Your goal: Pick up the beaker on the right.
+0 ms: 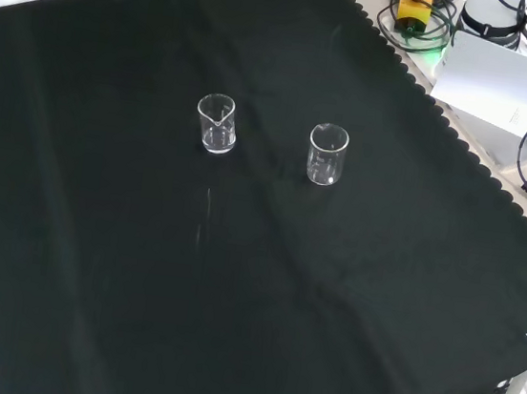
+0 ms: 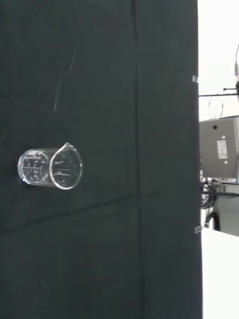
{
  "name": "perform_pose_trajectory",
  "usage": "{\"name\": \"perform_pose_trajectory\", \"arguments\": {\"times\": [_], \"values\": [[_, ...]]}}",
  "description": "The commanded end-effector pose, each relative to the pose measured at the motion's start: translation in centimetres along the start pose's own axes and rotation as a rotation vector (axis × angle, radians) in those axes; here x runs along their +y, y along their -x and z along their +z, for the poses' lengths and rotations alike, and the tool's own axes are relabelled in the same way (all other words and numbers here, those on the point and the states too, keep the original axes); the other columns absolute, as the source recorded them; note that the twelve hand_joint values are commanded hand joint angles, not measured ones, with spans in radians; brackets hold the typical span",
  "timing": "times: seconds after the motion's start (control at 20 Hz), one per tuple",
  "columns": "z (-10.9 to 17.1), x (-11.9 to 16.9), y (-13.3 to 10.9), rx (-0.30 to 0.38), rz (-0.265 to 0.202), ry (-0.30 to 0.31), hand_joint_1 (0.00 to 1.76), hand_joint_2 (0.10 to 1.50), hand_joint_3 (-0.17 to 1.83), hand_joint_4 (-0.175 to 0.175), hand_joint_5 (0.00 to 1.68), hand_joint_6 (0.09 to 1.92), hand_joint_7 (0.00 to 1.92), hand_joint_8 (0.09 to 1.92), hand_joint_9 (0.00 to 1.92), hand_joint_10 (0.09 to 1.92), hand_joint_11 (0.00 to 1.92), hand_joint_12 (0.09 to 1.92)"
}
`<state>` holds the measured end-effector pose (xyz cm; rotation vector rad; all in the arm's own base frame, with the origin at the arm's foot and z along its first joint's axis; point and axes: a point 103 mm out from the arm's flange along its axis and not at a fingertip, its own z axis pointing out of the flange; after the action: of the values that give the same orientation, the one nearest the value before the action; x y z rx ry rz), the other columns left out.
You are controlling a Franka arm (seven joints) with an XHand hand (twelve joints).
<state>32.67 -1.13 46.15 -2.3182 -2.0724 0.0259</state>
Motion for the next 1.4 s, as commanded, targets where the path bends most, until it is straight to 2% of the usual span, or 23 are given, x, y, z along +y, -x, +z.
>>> {"name": "perform_pose_trajectory", "arguments": {"times": [0.05,0.15,0.35,0.55,0.8,0.95,1.4], "values": [[3.5,2.5,1.3,0.027,0.012,-0.019,0.09,1.39,0.04,-0.04,0.42,0.09,0.08,0.59,0.21,0.63,0.0,1.4],[5.1,3.6,1.9,0.068,0.009,-0.022,0.2,1.35,0.02,-0.042,0.42,0.09,0.1,0.6,0.23,0.65,0.0,1.4],[8.9,6.2,4.0,0.125,-0.038,-0.026,0.48,1.22,-0.05,-0.045,0.42,0.09,0.17,0.63,0.31,0.69,0.02,1.41],[12.7,8.8,6.1,0.194,-0.06,-0.063,0.62,1.13,-0.09,-0.046,0.44,0.09,0.23,0.66,0.36,0.7,0.04,1.41],[17.2,11.8,7.2,0.276,-0.096,-0.101,0.72,1.08,-0.14,-0.05,0.45,0.09,0.24,0.67,0.37,0.69,0.04,1.41],[19.4,13.1,6.9,0.278,-0.128,-0.141,0.75,1.07,-0.16,-0.052,0.45,0.09,0.24,0.68,0.37,0.69,0.04,1.41],[25.0,16.2,5.5,0.34,-0.193,-0.169,0.75,1.07,-0.17,-0.053,0.44,0.09,0.22,0.68,0.36,0.68,0.03,1.41]]}}
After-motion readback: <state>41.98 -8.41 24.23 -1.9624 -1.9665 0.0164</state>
